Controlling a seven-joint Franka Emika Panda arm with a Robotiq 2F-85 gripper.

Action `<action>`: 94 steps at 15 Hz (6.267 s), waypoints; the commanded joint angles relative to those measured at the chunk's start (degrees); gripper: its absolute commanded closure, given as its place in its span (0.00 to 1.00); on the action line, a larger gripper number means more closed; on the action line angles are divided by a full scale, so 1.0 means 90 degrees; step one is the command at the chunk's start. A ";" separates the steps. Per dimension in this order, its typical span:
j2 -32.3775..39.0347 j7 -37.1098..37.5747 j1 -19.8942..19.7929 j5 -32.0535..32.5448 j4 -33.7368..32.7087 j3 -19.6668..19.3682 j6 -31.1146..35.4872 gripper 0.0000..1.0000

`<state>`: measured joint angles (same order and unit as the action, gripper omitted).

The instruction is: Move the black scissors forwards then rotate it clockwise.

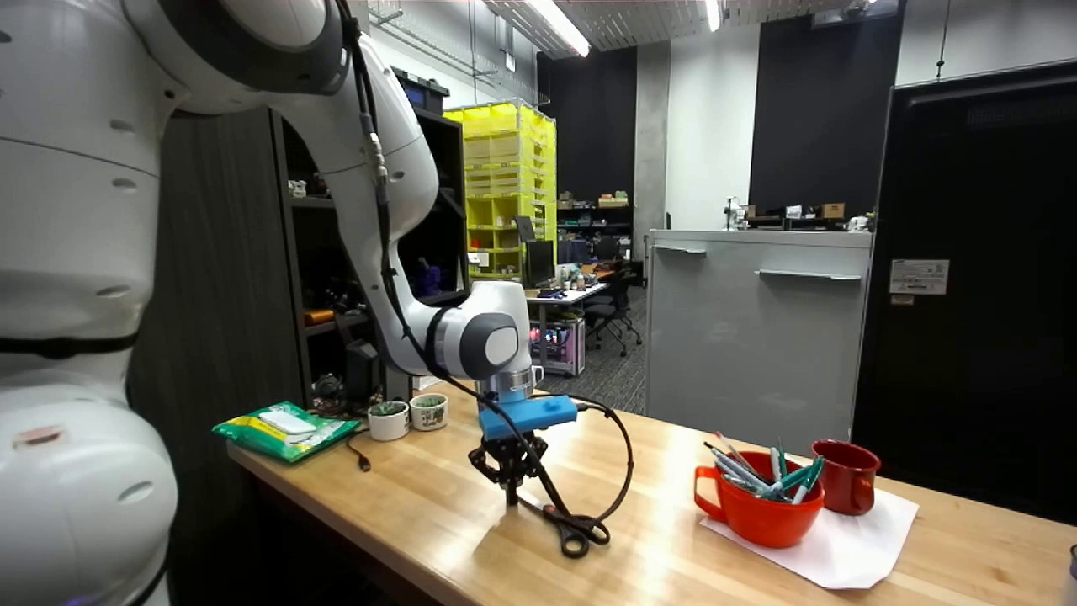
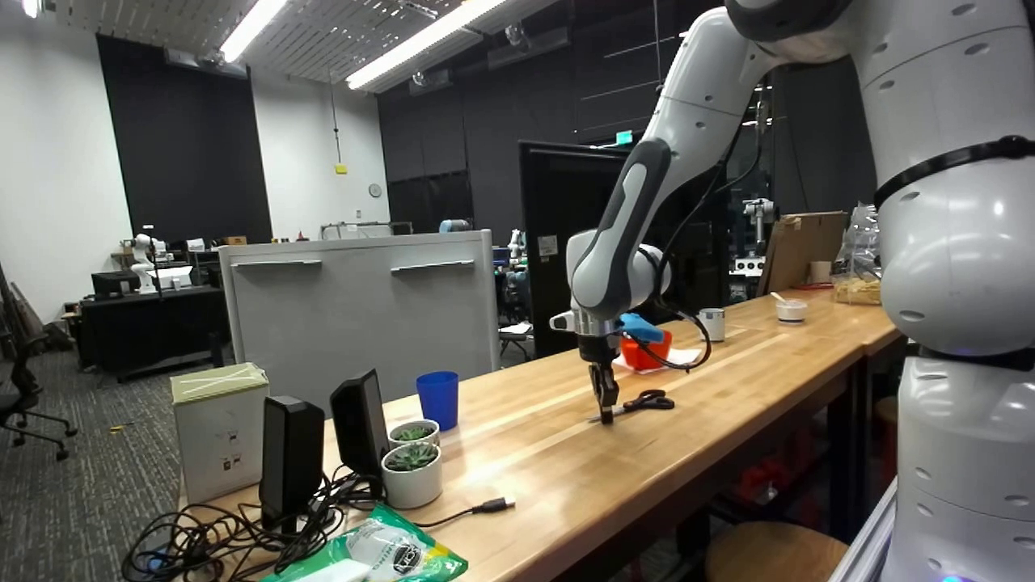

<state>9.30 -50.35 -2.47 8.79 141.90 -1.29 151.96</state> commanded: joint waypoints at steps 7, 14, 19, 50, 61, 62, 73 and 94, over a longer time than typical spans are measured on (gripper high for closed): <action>0.0660 -0.0227 -0.0198 -0.0047 -0.0713 0.0155 -0.0016 1.00; 0.0817 -0.0263 -0.0259 -0.0060 -0.1004 0.0211 -0.0248 1.00; 0.0899 -0.0306 -0.0305 -0.0089 -0.1163 0.0229 -0.0394 1.00; 0.1451 -0.1017 -0.0691 -0.0510 -0.2039 0.0283 -0.0712 1.00; 0.1572 -0.1020 -0.0751 -0.0506 -0.2236 0.0278 -0.0811 1.00; 0.1579 -0.1023 -0.0755 -0.0507 -0.2253 0.0279 -0.0824 1.00; 0.1658 -0.1038 -0.0811 -0.0512 -0.2365 0.0278 -0.0879 1.00; 0.1662 -0.1036 -0.0846 -0.0503 -0.2394 0.0261 -0.0924 1.00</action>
<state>21.42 -58.18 -8.88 4.73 121.78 1.13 142.71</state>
